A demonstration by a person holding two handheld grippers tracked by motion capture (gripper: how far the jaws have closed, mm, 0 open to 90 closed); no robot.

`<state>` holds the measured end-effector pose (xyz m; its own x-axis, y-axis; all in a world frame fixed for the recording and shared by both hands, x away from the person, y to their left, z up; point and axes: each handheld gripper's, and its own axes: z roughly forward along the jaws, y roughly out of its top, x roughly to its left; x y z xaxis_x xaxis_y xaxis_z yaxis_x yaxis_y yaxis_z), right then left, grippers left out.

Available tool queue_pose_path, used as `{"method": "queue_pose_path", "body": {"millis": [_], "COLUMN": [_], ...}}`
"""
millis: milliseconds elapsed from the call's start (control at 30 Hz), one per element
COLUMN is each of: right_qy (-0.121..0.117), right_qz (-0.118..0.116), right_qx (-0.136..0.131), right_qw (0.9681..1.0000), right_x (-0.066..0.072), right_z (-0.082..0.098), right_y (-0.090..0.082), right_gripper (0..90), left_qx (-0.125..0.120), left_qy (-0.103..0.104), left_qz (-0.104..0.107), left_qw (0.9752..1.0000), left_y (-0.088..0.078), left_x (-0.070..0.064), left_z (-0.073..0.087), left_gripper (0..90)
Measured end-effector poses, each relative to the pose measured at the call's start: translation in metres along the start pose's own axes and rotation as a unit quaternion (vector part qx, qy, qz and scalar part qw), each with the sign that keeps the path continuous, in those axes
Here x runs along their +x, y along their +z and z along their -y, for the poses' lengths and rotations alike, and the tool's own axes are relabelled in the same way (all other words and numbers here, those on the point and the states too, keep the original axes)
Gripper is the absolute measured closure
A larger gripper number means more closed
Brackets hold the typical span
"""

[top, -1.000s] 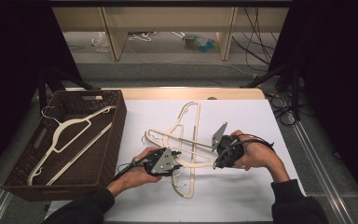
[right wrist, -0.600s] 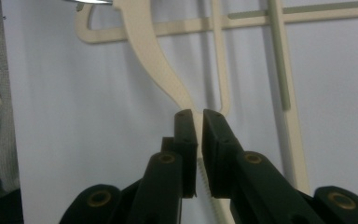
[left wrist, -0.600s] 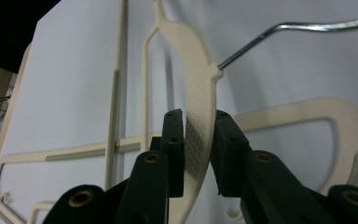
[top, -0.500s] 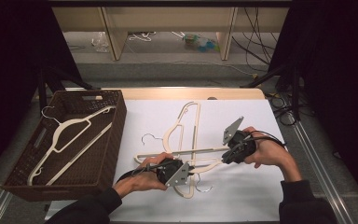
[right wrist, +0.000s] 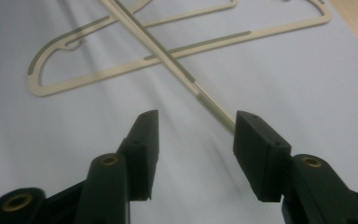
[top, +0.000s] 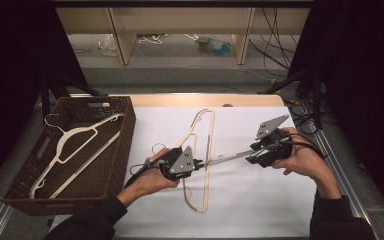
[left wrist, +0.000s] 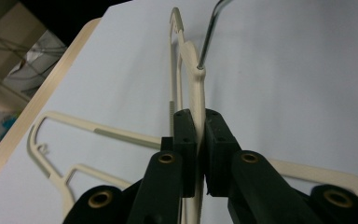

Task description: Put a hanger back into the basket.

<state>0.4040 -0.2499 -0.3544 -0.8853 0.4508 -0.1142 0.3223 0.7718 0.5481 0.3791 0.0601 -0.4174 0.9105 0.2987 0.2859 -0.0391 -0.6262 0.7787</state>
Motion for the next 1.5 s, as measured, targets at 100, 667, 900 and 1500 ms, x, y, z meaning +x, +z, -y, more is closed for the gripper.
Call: {"method": "queue_pose_path", "body": {"millis": [100, 667, 900, 1500], "right_qy": [-0.006, -0.007, -0.009, -0.006], "right_qz": [-0.002, -0.008, -0.014, -0.012], "right_qx": [-0.002, 0.006, 0.017, 0.011], "right_qw": [1.0, 0.9999, 0.9997, 0.9998], "right_x": [0.004, 0.004, 0.002, 0.003], "right_z": [0.0, 0.006, 0.009, 0.011], "right_y": [-0.002, 0.005, 0.01, 0.008], "right_gripper": [48.3, 42.6, 42.5, 40.4], "left_qx": [0.0, 0.053, 0.051, -0.037], "left_qy": [-0.053, -0.106, -0.088, -0.198], "left_qz": [-0.006, -0.029, -0.028, -0.027], "left_qw": [0.9986, 0.9926, 0.9944, 0.9791], "left_y": [-0.006, -0.016, -0.014, -0.045], "left_x": [0.009, 0.026, 0.022, 0.037], "left_z": [0.003, 0.005, 0.001, -0.009], "left_gripper": [85.6, 85.0, 85.9, 85.9]}}
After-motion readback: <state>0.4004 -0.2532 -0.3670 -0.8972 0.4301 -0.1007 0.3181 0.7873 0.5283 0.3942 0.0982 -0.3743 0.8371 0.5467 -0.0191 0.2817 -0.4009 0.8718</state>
